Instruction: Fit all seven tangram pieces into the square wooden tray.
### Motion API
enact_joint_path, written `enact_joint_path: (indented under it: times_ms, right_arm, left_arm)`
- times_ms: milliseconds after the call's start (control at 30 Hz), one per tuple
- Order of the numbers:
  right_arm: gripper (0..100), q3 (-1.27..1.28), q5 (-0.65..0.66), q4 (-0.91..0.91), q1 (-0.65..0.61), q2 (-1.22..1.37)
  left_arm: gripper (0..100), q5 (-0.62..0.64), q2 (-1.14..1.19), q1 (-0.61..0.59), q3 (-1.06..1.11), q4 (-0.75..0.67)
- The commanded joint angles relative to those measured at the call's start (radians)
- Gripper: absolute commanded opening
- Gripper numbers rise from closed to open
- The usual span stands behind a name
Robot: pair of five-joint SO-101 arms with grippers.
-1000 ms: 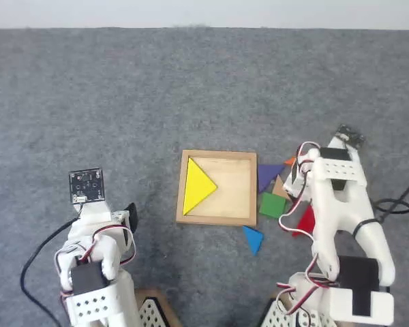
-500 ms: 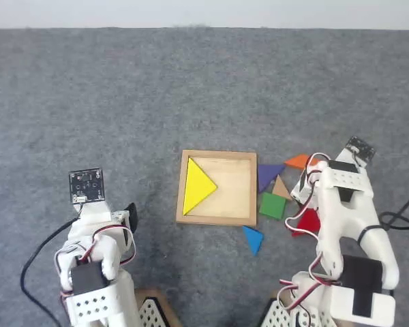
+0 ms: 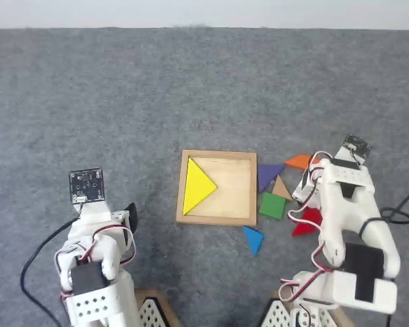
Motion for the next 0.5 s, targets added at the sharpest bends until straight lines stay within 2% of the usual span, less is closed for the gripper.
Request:
enact_joint_path:
  times_ms: [0, 67, 233, 467]
  right_arm:
    - [32.5, -0.055, 0.015, 0.021, 0.012, 0.042]
    - [31.9, -0.057, 0.015, 0.019, 0.010, 0.051]
    - [21.0, -0.058, 0.015, 0.021, 0.008, 0.050]
    - [19.9, -0.058, 0.014, 0.045, 0.010, -0.019]
  left_arm:
    - [23, -0.005, -0.018, -0.005, -0.010, 0.005]
    - [23, -0.005, -0.018, -0.005, -0.010, 0.005]
    - [23, -0.005, -0.018, -0.005, -0.010, 0.005]
    - [23, -0.005, -0.018, -0.005, -0.010, 0.005]
